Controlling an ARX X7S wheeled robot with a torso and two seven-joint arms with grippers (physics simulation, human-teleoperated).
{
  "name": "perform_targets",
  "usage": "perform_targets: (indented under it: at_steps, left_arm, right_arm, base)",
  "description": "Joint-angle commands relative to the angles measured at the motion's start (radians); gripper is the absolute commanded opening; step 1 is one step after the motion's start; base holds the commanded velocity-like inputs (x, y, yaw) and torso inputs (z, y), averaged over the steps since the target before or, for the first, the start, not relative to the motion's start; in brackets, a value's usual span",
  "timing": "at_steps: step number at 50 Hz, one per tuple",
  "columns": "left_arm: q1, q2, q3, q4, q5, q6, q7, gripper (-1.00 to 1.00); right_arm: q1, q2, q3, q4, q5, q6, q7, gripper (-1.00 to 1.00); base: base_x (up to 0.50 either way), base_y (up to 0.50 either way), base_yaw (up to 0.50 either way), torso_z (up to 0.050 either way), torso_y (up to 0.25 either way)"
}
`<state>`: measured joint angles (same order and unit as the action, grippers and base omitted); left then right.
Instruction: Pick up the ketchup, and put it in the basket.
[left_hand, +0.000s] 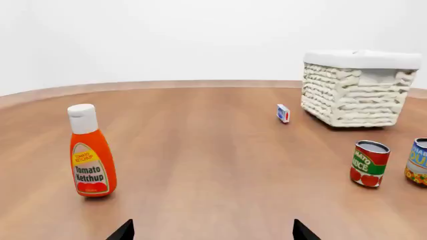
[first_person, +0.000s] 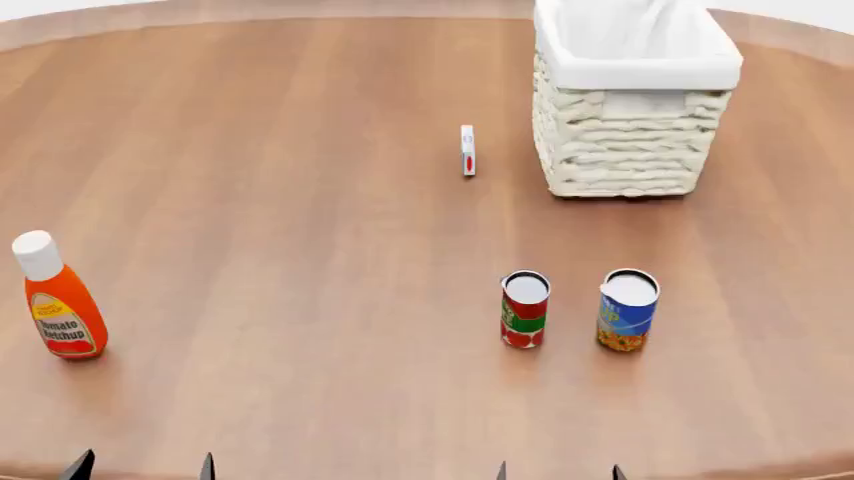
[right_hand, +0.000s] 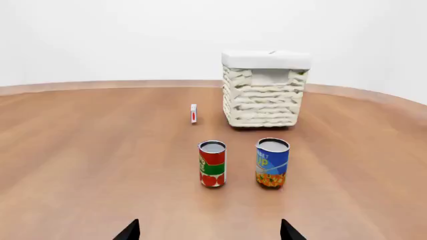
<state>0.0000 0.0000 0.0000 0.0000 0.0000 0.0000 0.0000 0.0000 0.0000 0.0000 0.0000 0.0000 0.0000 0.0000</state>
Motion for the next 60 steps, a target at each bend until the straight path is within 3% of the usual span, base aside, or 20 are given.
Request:
perform_targets:
  at_steps: [1,5,6,7,14,39,51,60]
  left_arm:
    - [-0.006,-0.016,0.018,-0.02,-0.015,0.014,-0.018,1.0]
    - [-0.019,-0.03,0.036,-0.05,0.012,0.016,-0.074,1.0]
    - [-0.008,-0.09,0.091,-0.008,-0.055,-0.01,-0.131,1.0]
    - [-0.02,-0.01,0.009,-0.054,0.022,0.021,-0.041,1.0]
    - [-0.018,-0.036,0.039,-0.016,0.003,0.005,-0.084,1.0]
    - [0.057,-0.098,0.064,0.685,-0.042,-0.344,-0.132,1.0]
    - [0.021,-0.112,0.061,0.836,-0.047,-0.479,-0.173,1.0]
    - [0.036,-0.12,0.068,0.768,-0.049,-0.4,-0.188,1.0]
  right_arm:
    - [0.0,0.016,-0.021,0.001,0.014,-0.001,0.018,1.0]
    - [0.003,0.031,-0.038,0.009,0.03,0.0,0.037,1.0]
    - [-0.015,0.056,-0.078,0.018,0.087,0.002,0.089,1.0]
    - [0.003,0.01,-0.013,0.01,0.008,0.001,0.012,1.0]
    - [0.001,0.038,-0.045,-0.015,0.025,0.017,0.045,1.0]
    - [-0.057,0.095,-0.141,-0.708,-0.078,0.304,0.109,1.0]
    - [-0.054,0.122,-0.169,-0.79,-0.121,0.311,0.136,1.0]
    - [-0.047,0.13,-0.166,-0.783,-0.114,0.311,0.153,1.0]
  base:
    - [0.0,0.0,0.0,0.0,0.0]
    - [0.0,0.0,0.0,0.0,0.0]
    - [0.0,0.0,0.0,0.0,0.0]
    - [0.0,0.0,0.0,0.0,0.0]
    - [0.0,0.0,0.0,0.0,0.0]
    - [0.0,0.0,0.0,0.0,0.0]
    - [0.01,0.0,0.0,0.0,0.0]
    - [0.48,0.0,0.0,0.0,0.0]
